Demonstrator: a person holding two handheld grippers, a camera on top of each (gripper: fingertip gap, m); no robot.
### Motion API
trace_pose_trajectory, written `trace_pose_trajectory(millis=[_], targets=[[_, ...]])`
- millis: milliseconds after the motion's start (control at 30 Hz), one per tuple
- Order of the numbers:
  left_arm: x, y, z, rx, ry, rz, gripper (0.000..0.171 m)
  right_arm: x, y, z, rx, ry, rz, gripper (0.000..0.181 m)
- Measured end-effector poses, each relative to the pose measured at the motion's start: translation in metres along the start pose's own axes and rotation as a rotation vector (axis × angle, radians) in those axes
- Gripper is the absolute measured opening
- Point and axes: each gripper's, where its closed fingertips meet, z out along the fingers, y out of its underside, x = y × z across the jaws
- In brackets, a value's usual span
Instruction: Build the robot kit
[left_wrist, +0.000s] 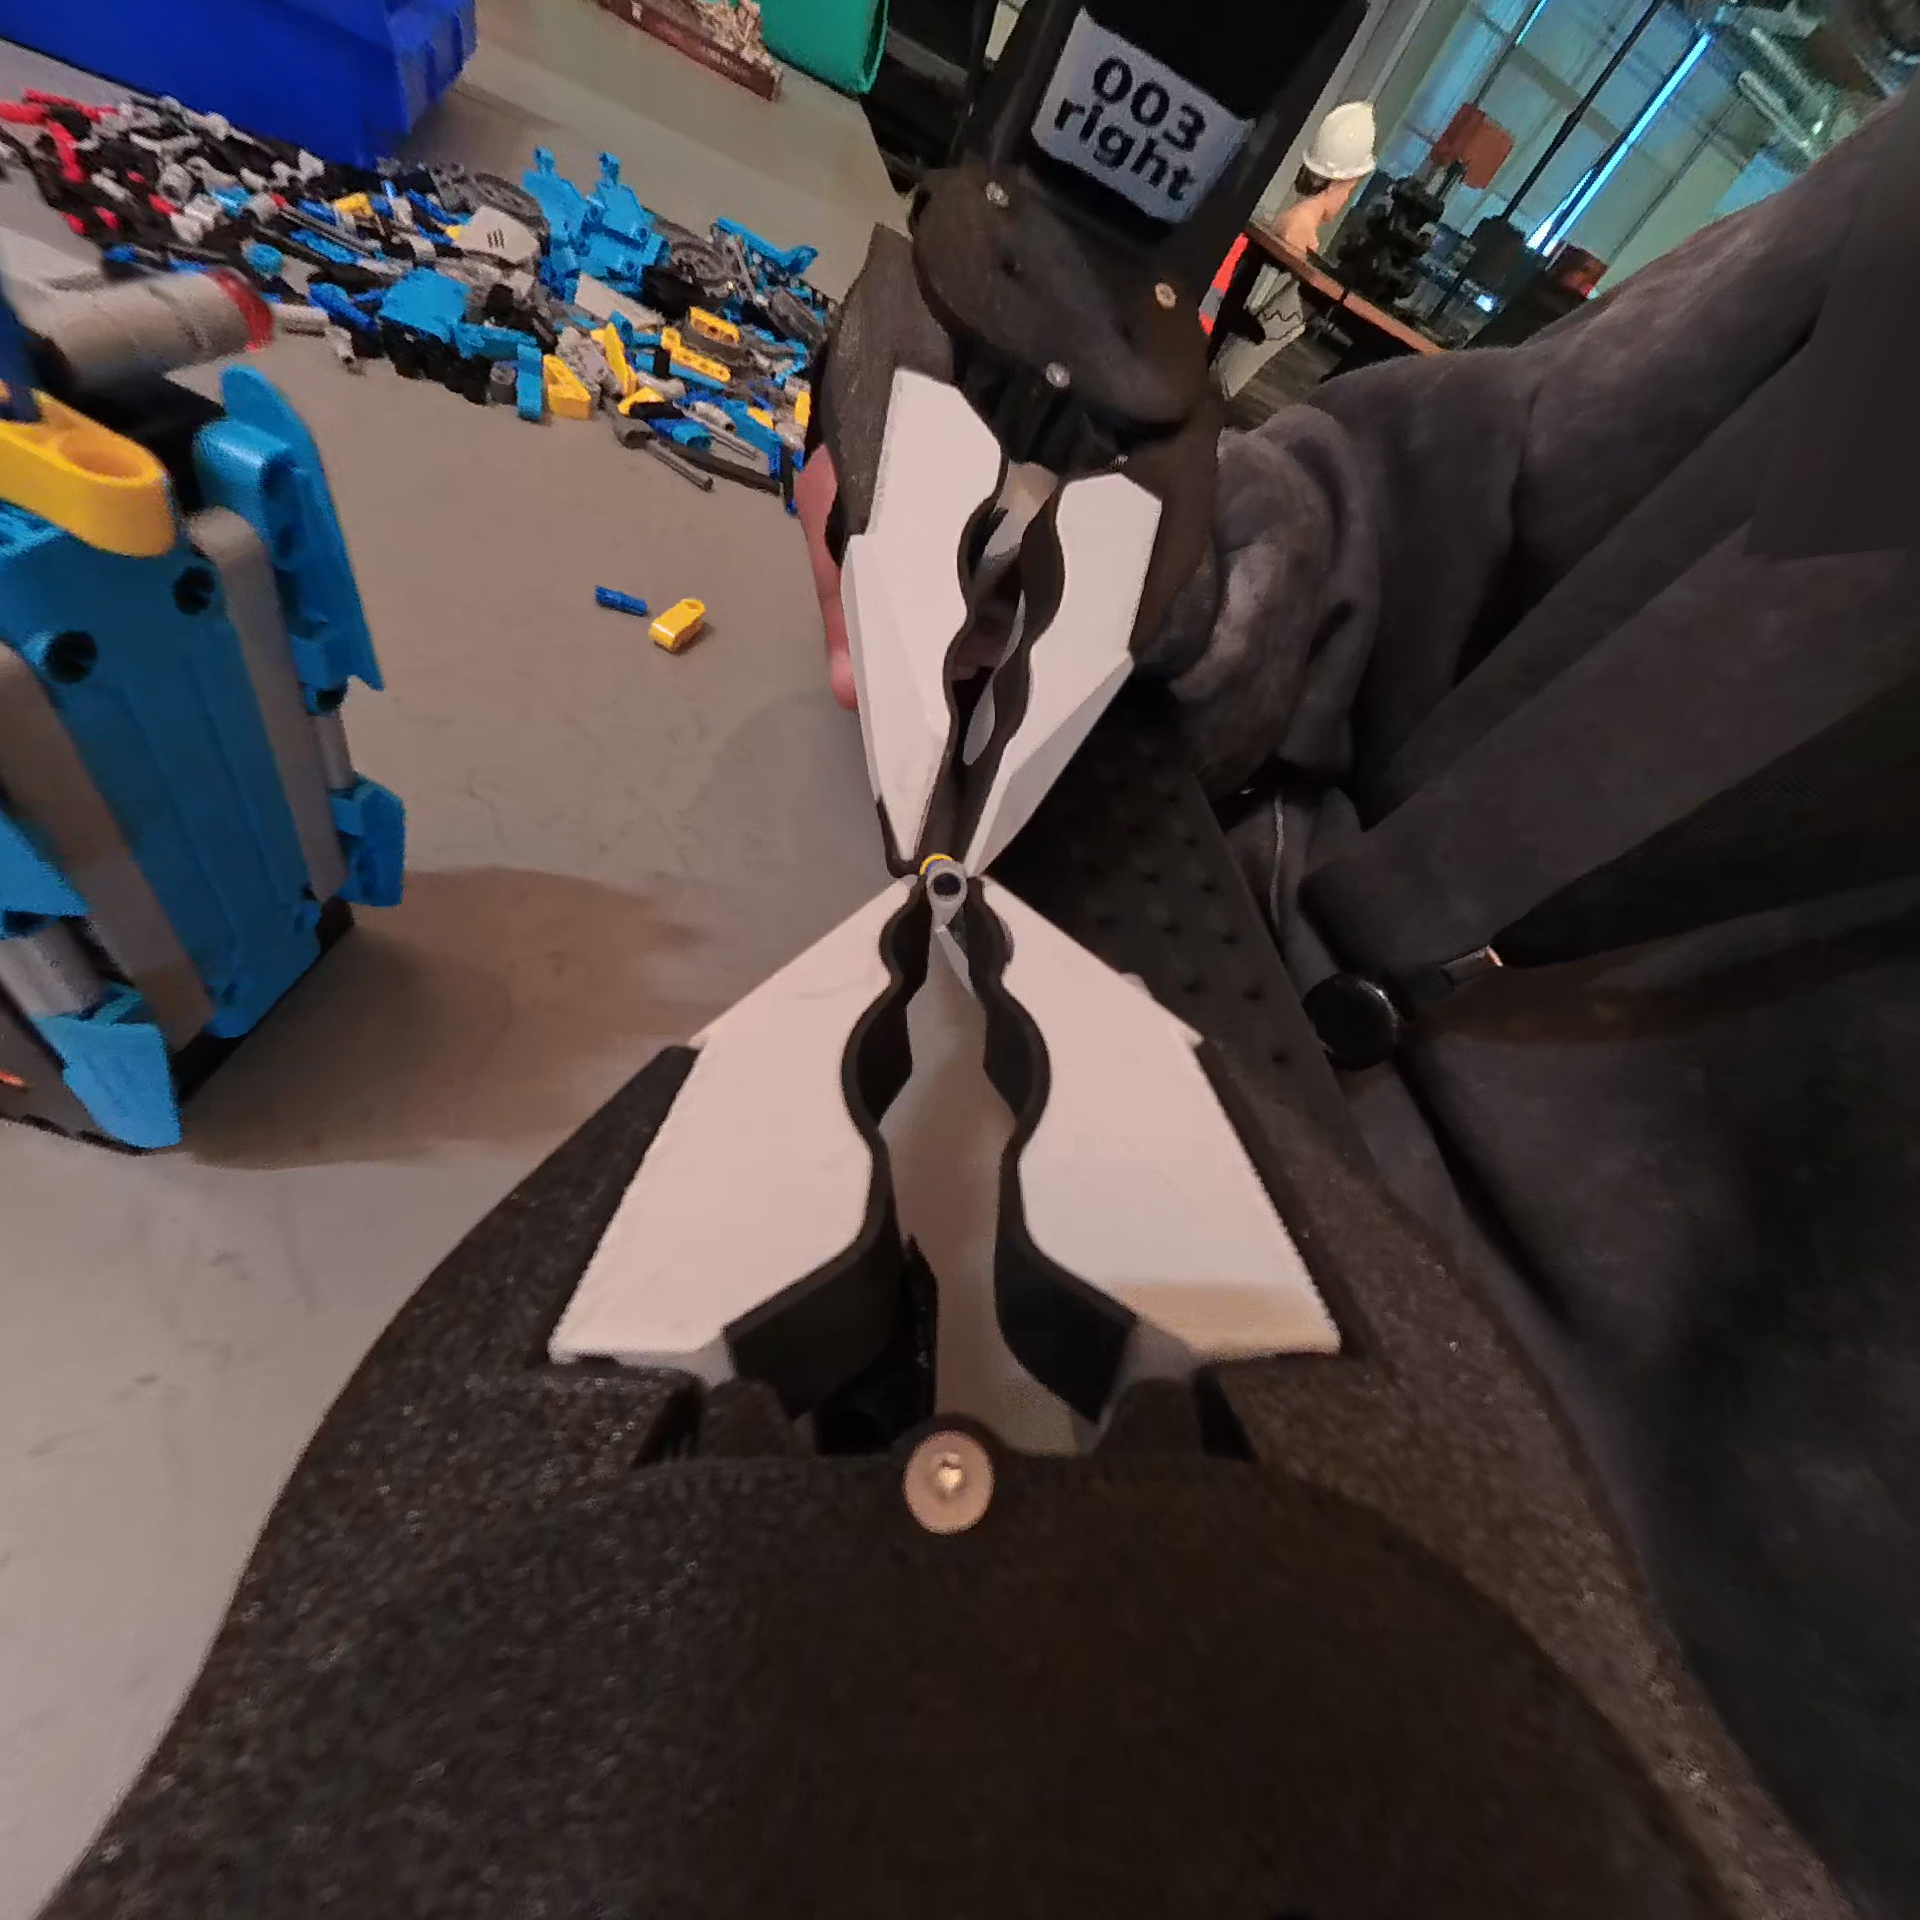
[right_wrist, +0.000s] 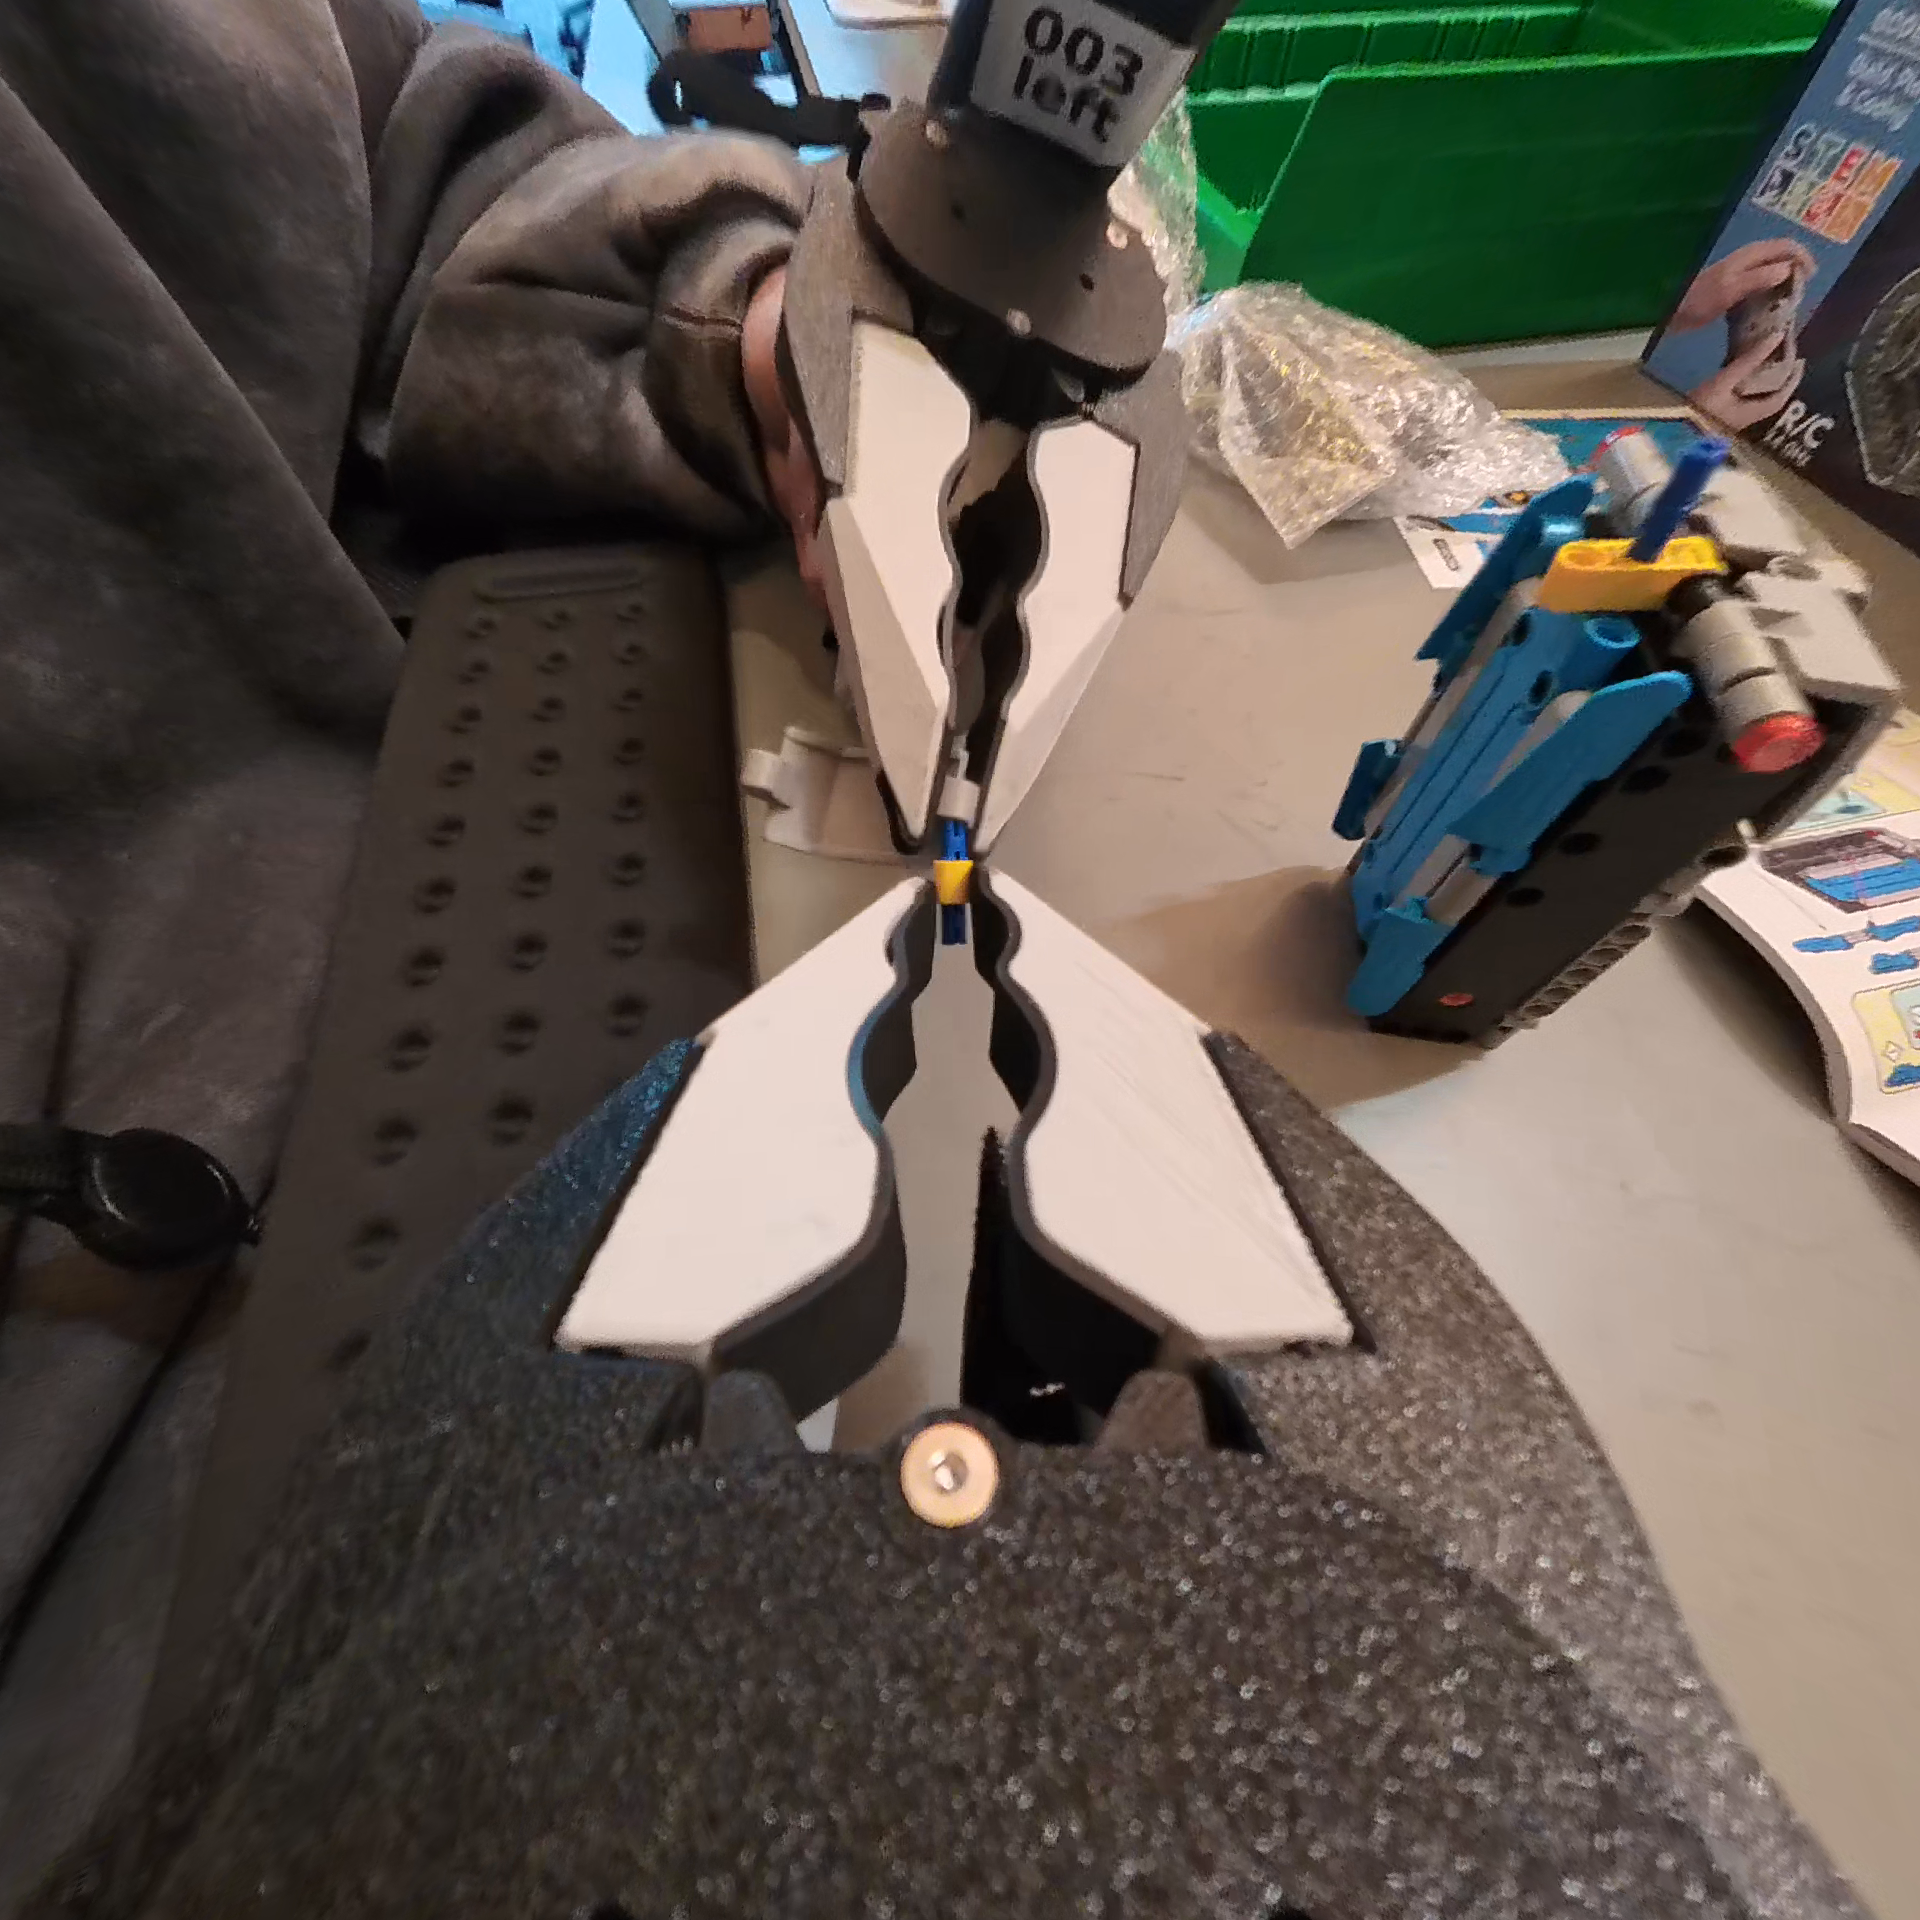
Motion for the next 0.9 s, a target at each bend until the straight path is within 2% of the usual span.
trace_pose_trajectory(millis=[300, 600, 800, 900], targets=[[-0.006, 0.01, 0.006, -0.071, -0.081, 0.042, 0.005, 0.0, 0.012, 0.006, -0.068, 0.004, 0.011, 0.005], [-0.018, 0.019, 0.012, -0.166, -0.279, 0.294, 0.005, 0.006, 0.024, 0.009, -0.124, 0.009, 0.072, 0.005], [-0.021, 0.025, 0.014, -0.215, -0.342, 0.388, 0.005, 0.004, 0.032, 0.013, -0.168, -0.01, 0.084, 0.006], [-0.023, 0.026, 0.013, -0.219, -0.338, 0.369, 0.005, 0.005, 0.033, 0.013, -0.174, 0.009, 0.067, 0.006]])
